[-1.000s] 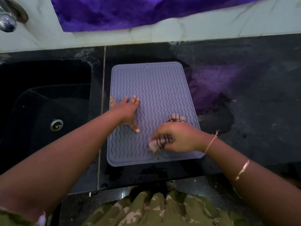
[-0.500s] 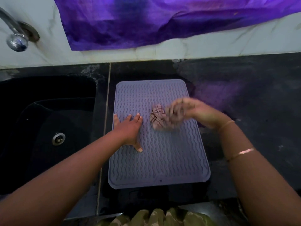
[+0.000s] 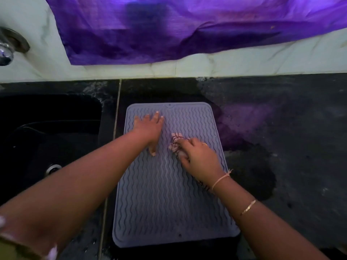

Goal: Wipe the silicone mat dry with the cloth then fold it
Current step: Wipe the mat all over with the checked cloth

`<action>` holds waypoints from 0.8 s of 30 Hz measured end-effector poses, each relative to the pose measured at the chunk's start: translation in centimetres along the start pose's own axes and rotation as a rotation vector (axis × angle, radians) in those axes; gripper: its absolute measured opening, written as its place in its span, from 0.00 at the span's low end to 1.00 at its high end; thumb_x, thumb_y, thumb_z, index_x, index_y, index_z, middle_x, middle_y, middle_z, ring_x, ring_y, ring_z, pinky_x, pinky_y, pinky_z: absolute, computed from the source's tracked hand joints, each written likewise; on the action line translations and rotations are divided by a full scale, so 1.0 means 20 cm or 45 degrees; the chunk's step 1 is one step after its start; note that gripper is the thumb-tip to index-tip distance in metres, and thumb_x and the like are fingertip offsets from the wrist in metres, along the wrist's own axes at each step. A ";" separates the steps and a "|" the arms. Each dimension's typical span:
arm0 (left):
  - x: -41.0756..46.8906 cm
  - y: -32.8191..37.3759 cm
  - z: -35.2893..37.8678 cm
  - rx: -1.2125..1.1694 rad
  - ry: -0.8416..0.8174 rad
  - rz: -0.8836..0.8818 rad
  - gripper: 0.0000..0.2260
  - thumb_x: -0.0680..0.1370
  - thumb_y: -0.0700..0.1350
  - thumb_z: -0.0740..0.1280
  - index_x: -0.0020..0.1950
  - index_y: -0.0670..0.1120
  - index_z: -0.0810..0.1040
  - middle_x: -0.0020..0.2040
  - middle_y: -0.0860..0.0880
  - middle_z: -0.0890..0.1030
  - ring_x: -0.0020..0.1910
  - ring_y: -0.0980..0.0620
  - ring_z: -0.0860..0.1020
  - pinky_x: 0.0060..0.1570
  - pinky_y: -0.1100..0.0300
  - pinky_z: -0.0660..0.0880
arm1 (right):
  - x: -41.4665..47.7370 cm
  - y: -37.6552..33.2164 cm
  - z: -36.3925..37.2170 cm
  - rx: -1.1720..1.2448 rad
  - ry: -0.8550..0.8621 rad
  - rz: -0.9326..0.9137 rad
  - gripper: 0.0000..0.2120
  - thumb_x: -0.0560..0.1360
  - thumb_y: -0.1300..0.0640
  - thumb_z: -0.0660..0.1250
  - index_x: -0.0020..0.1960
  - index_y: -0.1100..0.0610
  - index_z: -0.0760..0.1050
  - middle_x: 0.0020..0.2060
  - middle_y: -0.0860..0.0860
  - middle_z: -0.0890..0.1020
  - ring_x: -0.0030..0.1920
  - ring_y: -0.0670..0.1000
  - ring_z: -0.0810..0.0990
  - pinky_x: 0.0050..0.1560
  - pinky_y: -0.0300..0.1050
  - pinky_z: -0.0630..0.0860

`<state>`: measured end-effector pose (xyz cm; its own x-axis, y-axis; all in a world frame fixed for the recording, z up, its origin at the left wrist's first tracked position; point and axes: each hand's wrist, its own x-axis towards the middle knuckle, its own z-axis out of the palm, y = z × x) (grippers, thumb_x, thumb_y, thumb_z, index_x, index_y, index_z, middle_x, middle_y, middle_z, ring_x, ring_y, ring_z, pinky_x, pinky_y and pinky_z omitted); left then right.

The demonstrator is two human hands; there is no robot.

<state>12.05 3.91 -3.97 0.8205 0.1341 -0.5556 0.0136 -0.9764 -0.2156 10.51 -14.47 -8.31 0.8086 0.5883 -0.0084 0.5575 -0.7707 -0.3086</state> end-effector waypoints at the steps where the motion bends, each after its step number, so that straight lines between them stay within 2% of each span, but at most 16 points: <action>1: 0.03 0.00 -0.01 0.049 -0.001 0.027 0.60 0.63 0.54 0.78 0.77 0.44 0.36 0.78 0.45 0.38 0.76 0.42 0.44 0.72 0.39 0.47 | 0.03 0.03 -0.02 0.253 0.077 0.107 0.18 0.76 0.52 0.61 0.66 0.49 0.69 0.51 0.51 0.77 0.48 0.50 0.78 0.46 0.47 0.77; 3: 0.08 0.01 -0.02 0.222 0.029 0.070 0.58 0.65 0.55 0.77 0.76 0.42 0.36 0.77 0.44 0.37 0.76 0.43 0.42 0.73 0.40 0.45 | 0.13 0.09 -0.09 0.692 0.186 0.366 0.16 0.76 0.58 0.62 0.63 0.51 0.73 0.42 0.46 0.79 0.37 0.42 0.77 0.39 0.39 0.76; 5: 0.12 0.02 -0.03 0.406 0.074 0.103 0.47 0.74 0.53 0.69 0.76 0.40 0.38 0.78 0.42 0.40 0.76 0.43 0.43 0.73 0.41 0.45 | 0.27 0.18 -0.16 0.768 0.304 0.426 0.17 0.76 0.61 0.62 0.64 0.54 0.73 0.45 0.49 0.81 0.39 0.45 0.77 0.42 0.40 0.74; 7: 0.16 0.02 -0.02 0.470 0.090 0.126 0.40 0.78 0.50 0.64 0.76 0.39 0.39 0.78 0.41 0.42 0.77 0.43 0.45 0.73 0.42 0.46 | 0.42 0.24 -0.23 0.681 0.373 0.363 0.20 0.75 0.63 0.61 0.67 0.55 0.71 0.54 0.54 0.81 0.50 0.50 0.79 0.54 0.43 0.74; 9: 0.19 0.02 -0.02 0.509 0.060 0.133 0.42 0.77 0.51 0.66 0.76 0.38 0.40 0.77 0.40 0.42 0.77 0.43 0.47 0.73 0.43 0.46 | 0.57 0.26 -0.26 0.550 0.369 0.270 0.22 0.75 0.63 0.60 0.69 0.55 0.68 0.62 0.56 0.78 0.59 0.55 0.76 0.62 0.48 0.71; 10: 0.21 0.02 -0.02 0.525 0.049 0.135 0.42 0.77 0.51 0.66 0.76 0.37 0.40 0.77 0.39 0.42 0.77 0.42 0.47 0.73 0.43 0.46 | 0.63 0.25 -0.25 0.495 0.330 0.226 0.23 0.75 0.64 0.60 0.70 0.54 0.67 0.63 0.56 0.77 0.60 0.56 0.76 0.63 0.49 0.71; 13: 0.25 0.03 -0.01 0.478 0.063 0.147 0.37 0.80 0.50 0.61 0.76 0.38 0.41 0.77 0.39 0.45 0.76 0.42 0.48 0.73 0.44 0.46 | 0.73 0.14 -0.11 0.197 0.029 0.091 0.23 0.76 0.59 0.60 0.71 0.50 0.65 0.62 0.54 0.75 0.58 0.57 0.77 0.54 0.50 0.73; 15: 0.26 0.01 0.00 0.422 0.065 0.158 0.35 0.81 0.49 0.59 0.76 0.38 0.41 0.78 0.39 0.45 0.76 0.42 0.48 0.73 0.45 0.46 | 0.73 0.07 0.00 -0.112 -0.024 0.056 0.22 0.75 0.56 0.59 0.69 0.50 0.65 0.64 0.55 0.71 0.62 0.60 0.73 0.55 0.55 0.70; 19: 0.25 -0.04 0.00 0.377 0.024 0.206 0.50 0.72 0.53 0.71 0.76 0.39 0.38 0.77 0.40 0.42 0.76 0.42 0.47 0.73 0.45 0.45 | 0.70 0.20 -0.02 -0.310 0.048 -0.006 0.20 0.76 0.60 0.56 0.68 0.51 0.67 0.68 0.56 0.69 0.62 0.61 0.72 0.55 0.56 0.71; 24: 0.23 -0.02 -0.01 0.420 0.020 0.174 0.48 0.73 0.52 0.70 0.76 0.38 0.38 0.77 0.39 0.41 0.76 0.41 0.48 0.74 0.45 0.46 | 0.69 0.31 -0.11 -0.236 0.110 0.385 0.18 0.77 0.64 0.55 0.65 0.55 0.70 0.60 0.60 0.71 0.57 0.64 0.73 0.46 0.55 0.74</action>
<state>15.98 4.82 -6.36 0.8108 0.0012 -0.5853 -0.2799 -0.8774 -0.3896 25.48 -11.71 -8.33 0.9507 0.3100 0.0100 0.3087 -0.9427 -0.1266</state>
